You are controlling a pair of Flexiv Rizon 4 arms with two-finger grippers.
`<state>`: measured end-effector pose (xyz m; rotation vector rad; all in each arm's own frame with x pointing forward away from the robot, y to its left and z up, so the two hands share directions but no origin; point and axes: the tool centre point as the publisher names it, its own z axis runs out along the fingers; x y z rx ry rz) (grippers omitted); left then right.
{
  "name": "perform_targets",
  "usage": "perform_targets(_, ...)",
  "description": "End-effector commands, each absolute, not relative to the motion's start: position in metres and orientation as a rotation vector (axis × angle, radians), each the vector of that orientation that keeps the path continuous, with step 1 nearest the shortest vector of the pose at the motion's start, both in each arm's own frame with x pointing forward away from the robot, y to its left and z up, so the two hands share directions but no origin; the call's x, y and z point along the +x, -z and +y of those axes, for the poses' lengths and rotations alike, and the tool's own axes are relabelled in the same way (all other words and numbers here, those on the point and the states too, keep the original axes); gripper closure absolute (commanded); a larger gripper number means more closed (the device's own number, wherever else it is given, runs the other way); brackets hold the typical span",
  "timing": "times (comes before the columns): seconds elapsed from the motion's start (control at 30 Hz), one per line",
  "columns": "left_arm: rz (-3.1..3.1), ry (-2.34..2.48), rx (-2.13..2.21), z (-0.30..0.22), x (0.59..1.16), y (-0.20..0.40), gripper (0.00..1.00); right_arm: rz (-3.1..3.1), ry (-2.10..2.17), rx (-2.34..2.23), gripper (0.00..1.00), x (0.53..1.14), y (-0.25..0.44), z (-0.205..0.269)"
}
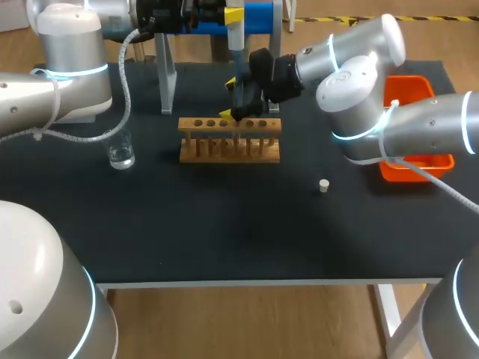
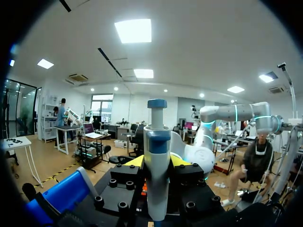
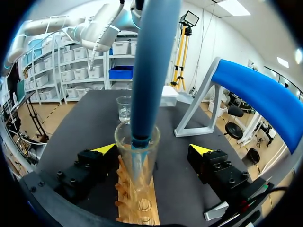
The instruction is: Invert the test tube, pick up the pipette, mount the tip to pipette, aspirate from beaker and dispense into the tube, eject the tip, return the pipette, and cap with the stopper.
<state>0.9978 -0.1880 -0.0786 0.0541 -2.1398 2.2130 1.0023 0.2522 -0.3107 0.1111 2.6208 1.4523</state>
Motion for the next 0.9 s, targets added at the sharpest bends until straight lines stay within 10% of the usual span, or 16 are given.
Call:
perform_targets(0.03,-2.143,-2.211,0.055,-0.1881,0.9978,0.0778,1.0,2.625,-1.453,0.11,0.0,1.0009,0.3096,0.2504)
perform_targets(0.9,-2.166,-2.203,0.046,-0.1906,0.9924,0.07,1.0,2.625,-1.453,0.11,0.0,1.0009,0.3096,0.2504)
